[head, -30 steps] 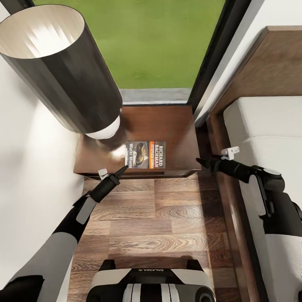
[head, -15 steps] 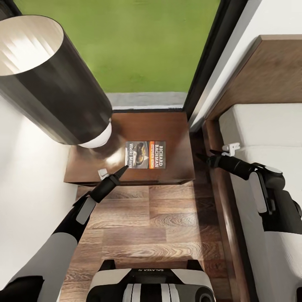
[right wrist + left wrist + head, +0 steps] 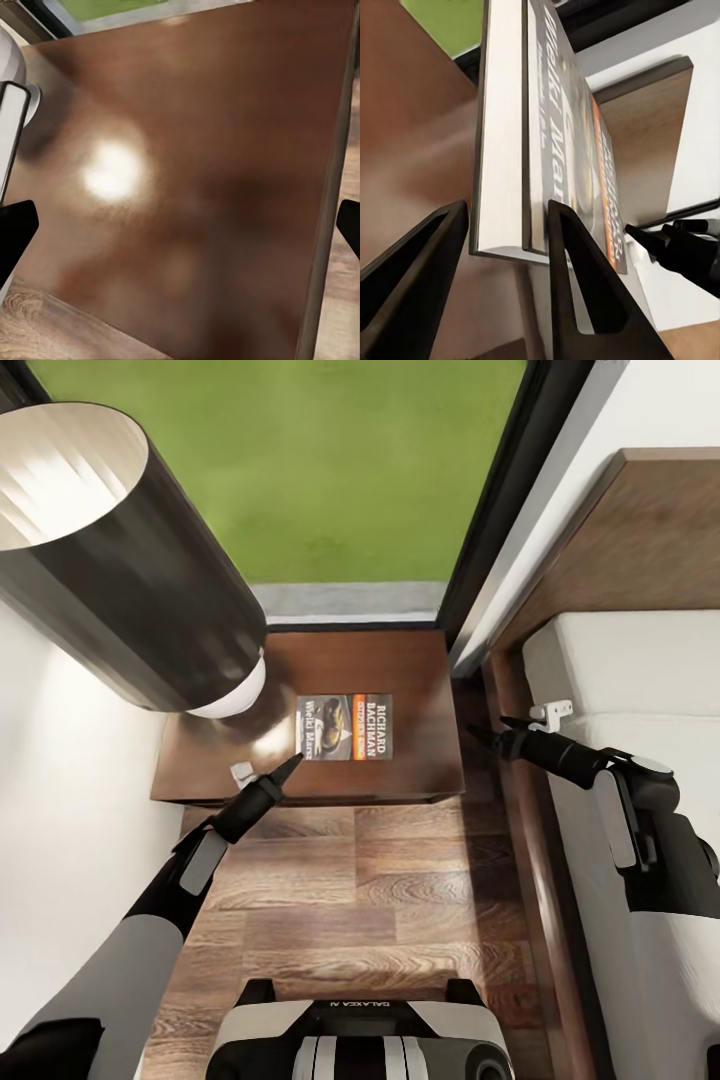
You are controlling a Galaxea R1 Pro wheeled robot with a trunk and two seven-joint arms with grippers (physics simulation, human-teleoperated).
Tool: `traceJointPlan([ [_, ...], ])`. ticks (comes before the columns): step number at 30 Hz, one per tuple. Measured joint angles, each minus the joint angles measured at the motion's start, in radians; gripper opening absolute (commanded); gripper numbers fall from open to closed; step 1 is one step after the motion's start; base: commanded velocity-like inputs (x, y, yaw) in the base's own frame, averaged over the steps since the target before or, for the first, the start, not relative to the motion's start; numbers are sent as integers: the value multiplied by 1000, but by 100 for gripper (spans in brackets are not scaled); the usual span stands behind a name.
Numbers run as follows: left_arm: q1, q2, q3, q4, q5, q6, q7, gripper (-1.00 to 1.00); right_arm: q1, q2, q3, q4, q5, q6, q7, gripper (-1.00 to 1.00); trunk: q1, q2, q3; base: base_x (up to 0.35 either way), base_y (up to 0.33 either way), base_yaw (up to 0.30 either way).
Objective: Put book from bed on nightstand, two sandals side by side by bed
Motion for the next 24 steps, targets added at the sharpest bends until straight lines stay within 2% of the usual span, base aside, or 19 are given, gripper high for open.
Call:
traceJointPlan([
  [8, 0, 2, 3, 2, 3, 1, 1, -100, 0, 0, 0, 0, 2, 0, 0, 100, 0, 0, 0, 47, 0, 0],
  [15, 0, 0, 34, 2, 3, 6, 4, -100, 0, 0, 0, 0, 2, 0, 0, 100, 0, 0, 0, 3, 0, 0],
  [24, 0, -1, 43, 2, 2, 13, 5, -100, 0, 0, 0, 0, 2, 0, 0, 100, 35, -63, -28, 0, 0, 0],
])
